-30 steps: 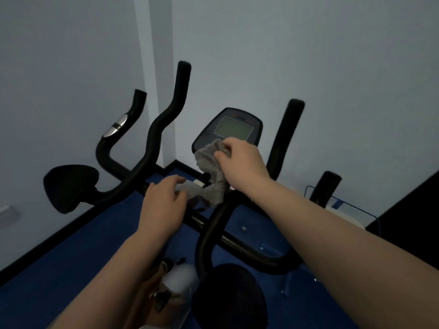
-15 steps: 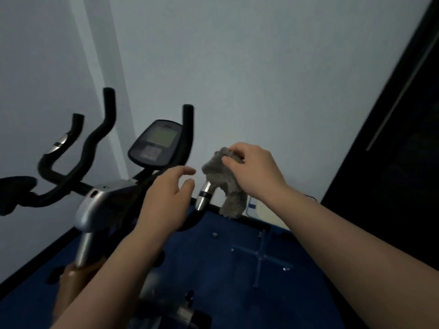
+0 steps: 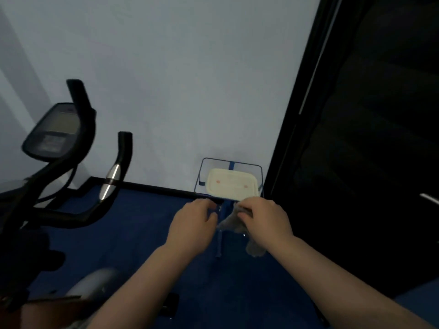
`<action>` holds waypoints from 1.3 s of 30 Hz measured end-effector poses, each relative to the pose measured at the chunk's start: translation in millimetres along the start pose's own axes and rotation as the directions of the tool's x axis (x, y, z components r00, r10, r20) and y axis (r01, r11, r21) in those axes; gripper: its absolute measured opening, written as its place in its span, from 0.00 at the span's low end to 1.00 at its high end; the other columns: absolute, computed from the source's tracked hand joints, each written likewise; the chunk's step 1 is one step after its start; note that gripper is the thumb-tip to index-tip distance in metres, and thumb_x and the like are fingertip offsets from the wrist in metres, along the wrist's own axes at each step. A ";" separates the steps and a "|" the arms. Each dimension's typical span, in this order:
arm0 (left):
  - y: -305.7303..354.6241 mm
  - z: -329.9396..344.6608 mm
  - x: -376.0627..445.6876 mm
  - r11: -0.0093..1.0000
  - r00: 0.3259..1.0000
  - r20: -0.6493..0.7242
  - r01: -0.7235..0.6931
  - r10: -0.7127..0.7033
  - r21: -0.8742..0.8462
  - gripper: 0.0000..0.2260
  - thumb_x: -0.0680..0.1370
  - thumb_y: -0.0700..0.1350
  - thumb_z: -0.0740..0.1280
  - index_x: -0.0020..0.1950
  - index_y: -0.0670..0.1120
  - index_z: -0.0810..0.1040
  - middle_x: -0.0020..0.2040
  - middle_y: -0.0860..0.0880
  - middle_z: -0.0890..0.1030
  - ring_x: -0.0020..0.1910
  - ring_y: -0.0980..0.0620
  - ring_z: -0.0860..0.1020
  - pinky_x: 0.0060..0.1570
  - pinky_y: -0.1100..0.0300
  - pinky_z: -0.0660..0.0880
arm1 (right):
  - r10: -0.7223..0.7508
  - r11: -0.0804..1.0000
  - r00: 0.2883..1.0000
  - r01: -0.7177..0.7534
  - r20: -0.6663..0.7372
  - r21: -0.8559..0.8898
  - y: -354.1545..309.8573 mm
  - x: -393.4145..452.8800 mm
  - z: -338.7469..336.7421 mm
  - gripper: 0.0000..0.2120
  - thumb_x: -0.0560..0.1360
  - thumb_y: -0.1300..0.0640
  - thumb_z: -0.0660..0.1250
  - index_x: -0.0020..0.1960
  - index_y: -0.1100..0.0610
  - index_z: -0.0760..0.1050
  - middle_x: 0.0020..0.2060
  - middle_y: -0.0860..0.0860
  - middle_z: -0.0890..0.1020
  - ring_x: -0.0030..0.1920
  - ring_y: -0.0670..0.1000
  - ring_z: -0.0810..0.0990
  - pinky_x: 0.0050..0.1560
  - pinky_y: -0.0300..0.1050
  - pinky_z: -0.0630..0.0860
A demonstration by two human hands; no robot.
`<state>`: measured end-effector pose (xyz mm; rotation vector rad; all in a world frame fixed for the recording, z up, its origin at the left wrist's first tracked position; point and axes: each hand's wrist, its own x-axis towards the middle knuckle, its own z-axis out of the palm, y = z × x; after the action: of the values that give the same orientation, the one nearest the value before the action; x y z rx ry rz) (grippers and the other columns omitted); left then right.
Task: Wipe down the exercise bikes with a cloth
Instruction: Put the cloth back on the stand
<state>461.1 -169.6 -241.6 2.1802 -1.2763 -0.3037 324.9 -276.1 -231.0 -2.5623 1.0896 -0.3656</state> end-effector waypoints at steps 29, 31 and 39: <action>-84.3 122.5 248.8 0.956 0.912 0.371 0.068 -0.176 0.286 0.13 0.80 0.48 0.55 0.60 0.46 0.74 0.59 0.47 0.77 0.55 0.46 0.74 0.53 0.53 0.71 | 0.235 0.959 0.948 -0.262 0.213 0.112 126.4 229.2 102.4 0.08 0.76 0.48 0.64 0.47 0.47 0.82 0.42 0.46 0.82 0.45 0.48 0.79 0.39 0.44 0.75; -84.2 130.2 267.5 0.953 0.895 0.388 0.113 -0.221 0.282 0.13 0.80 0.47 0.56 0.60 0.46 0.74 0.59 0.47 0.77 0.55 0.46 0.75 0.53 0.53 0.72 | 0.229 0.957 0.946 -0.261 0.231 0.122 138.9 253.7 104.9 0.08 0.76 0.48 0.64 0.47 0.48 0.82 0.42 0.47 0.82 0.44 0.49 0.79 0.37 0.43 0.72; -88.5 155.0 331.7 0.932 0.868 0.359 0.270 -0.344 0.242 0.12 0.79 0.46 0.56 0.56 0.46 0.75 0.55 0.48 0.78 0.52 0.47 0.75 0.53 0.50 0.74 | 0.203 0.971 0.951 -0.227 0.232 0.081 188.1 358.4 133.4 0.08 0.77 0.50 0.64 0.49 0.50 0.82 0.45 0.48 0.83 0.45 0.50 0.80 0.35 0.41 0.70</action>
<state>622.5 -477.5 -386.5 2.5783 -1.1885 -0.8249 492.9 -634.1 -390.0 -2.2961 1.2137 -0.0772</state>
